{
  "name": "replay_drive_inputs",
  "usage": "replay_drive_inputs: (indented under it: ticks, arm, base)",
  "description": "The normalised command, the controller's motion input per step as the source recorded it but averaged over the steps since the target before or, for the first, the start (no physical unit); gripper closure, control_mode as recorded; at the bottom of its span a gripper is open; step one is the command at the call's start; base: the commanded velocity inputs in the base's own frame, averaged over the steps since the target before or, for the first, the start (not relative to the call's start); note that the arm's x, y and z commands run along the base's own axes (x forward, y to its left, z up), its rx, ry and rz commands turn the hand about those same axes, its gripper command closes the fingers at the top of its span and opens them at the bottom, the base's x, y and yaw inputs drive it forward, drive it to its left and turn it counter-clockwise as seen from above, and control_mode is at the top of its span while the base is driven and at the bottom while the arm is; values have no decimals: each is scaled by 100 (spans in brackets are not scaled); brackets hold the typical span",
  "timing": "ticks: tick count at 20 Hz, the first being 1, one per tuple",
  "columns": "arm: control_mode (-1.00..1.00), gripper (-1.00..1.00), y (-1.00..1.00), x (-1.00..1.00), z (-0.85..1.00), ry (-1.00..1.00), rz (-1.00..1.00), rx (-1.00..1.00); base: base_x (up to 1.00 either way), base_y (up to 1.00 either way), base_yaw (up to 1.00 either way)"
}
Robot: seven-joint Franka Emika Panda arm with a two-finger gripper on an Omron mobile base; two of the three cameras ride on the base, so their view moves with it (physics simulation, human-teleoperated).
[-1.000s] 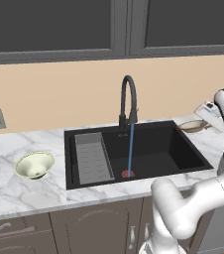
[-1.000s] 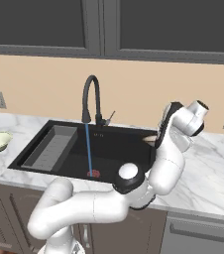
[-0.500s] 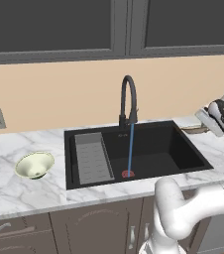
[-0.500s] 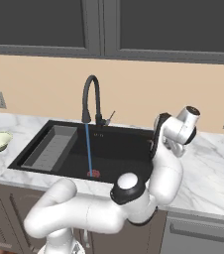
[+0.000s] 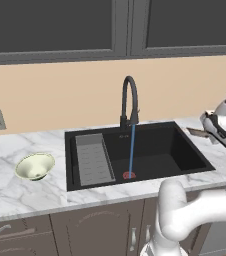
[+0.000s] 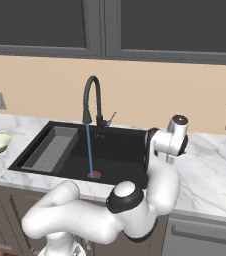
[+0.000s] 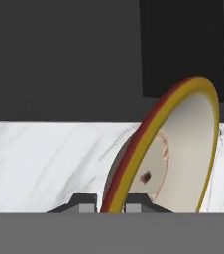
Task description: Rinse each bowl for a few seconds and place them down in the sink or on the counter.
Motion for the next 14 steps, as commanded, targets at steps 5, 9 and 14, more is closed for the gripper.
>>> replay_drive_inputs:
  ticks: [5,9,14]
  arm:
    - [-100,100,-1,0,-25,1,-33,-7]
    - [-100,100,0,0,-23,-1,-20,-16]
    - [-100,100,-2,0,-13,0,-12,-19]
  base:
    - [0,0,0]
    - [0,0,0]
    - [0,0,0]
